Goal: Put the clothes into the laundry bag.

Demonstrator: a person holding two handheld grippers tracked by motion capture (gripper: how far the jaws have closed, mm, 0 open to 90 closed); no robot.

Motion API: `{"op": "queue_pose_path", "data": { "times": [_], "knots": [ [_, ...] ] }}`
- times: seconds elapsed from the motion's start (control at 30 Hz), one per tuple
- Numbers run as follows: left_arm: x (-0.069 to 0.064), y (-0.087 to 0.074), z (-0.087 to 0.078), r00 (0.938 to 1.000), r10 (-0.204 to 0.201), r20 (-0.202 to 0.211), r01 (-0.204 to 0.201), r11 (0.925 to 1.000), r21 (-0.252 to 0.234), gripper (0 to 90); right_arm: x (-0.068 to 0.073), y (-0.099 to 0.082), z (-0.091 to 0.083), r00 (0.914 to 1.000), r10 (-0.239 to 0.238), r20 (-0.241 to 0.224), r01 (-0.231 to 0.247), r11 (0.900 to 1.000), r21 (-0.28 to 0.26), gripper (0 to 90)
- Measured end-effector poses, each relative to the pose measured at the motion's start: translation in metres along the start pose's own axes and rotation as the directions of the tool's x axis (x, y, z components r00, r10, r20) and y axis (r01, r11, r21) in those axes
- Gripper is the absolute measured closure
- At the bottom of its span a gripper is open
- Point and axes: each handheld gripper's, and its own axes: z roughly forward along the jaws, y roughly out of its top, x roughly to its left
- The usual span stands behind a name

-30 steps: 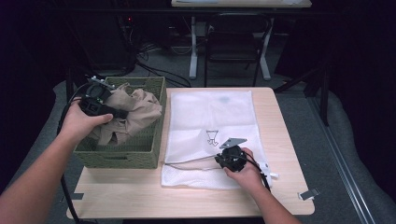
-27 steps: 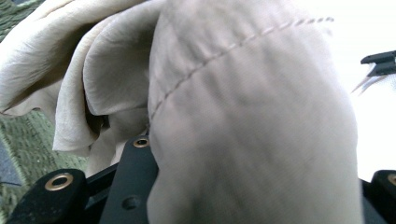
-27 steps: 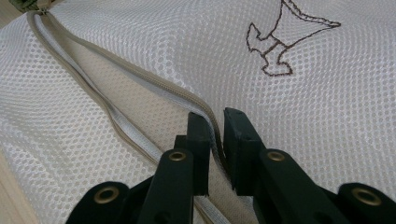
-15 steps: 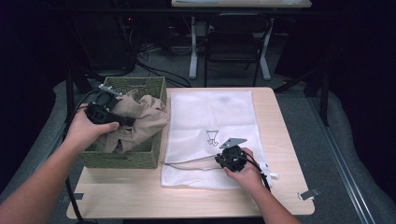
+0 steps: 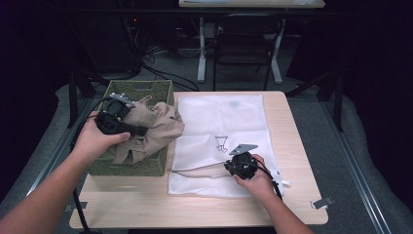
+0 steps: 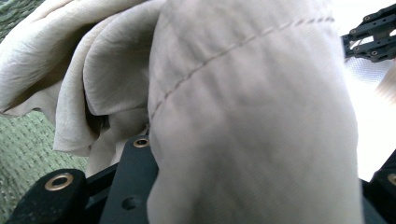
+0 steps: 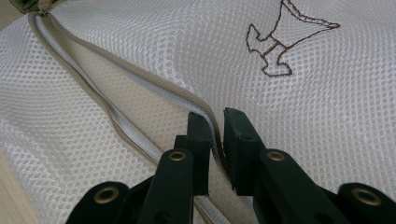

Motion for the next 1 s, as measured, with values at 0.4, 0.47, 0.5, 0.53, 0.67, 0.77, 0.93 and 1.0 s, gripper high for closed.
{"op": "queue_pose_path", "data": {
  "times": [0.4, 0.47, 0.5, 0.53, 0.67, 0.77, 0.93, 1.0],
  "knots": [
    [-0.014, -0.001, 0.004, 0.9995, 0.020, 0.026, -0.020, 0.9998, -0.002, 63.0, 0.000, 0.000, 0.000, 1.0000, 0.002, 0.001, -0.002, 1.0000, 0.001, 80.8],
    [-0.017, -0.001, 0.004, 0.9994, 0.021, 0.029, -0.021, 0.9998, -0.005, 63.0, 0.000, 0.000, 0.000, 1.0000, 0.001, 0.002, -0.001, 1.0000, 0.001, 80.8],
    [-0.018, -0.001, 0.004, 0.9993, 0.026, 0.027, -0.026, 0.9996, -0.007, 63.0, 0.000, 0.000, 0.000, 1.0000, 0.001, 0.001, -0.001, 1.0000, 0.000, 80.8],
    [-0.019, -0.001, 0.004, 0.9992, 0.025, 0.030, -0.025, 0.9997, -0.005, 63.0, 0.000, 0.000, 0.000, 1.0000, 0.001, -0.001, -0.001, 1.0000, -0.001, 80.8],
    [-0.022, -0.001, 0.006, 0.9988, 0.032, 0.038, -0.031, 0.9995, -0.007, 63.0, 0.000, 0.000, 0.000, 1.0000, 0.001, -0.001, -0.001, 1.0000, 0.000, 80.8],
    [-0.025, -0.001, 0.007, 0.9985, 0.039, 0.040, -0.038, 0.9992, -0.011, 63.0, 0.000, 0.000, 0.000, 1.0000, 0.002, -0.003, -0.002, 1.0000, 0.001, 80.9],
    [-0.027, -0.002, 0.011, 0.9977, 0.039, 0.055, -0.038, 0.9991, -0.020, 63.0, -0.001, 0.001, -0.001, 1.0000, 0.005, -0.004, -0.005, 1.0000, -0.002, 81.1],
    [-0.029, -0.003, 0.012, 0.9979, 0.039, 0.051, -0.038, 0.9990, -0.023, 63.0, -0.001, 0.001, -0.002, 0.9999, 0.009, -0.006, -0.009, 1.0000, -0.004, 81.4]
  ]
}}
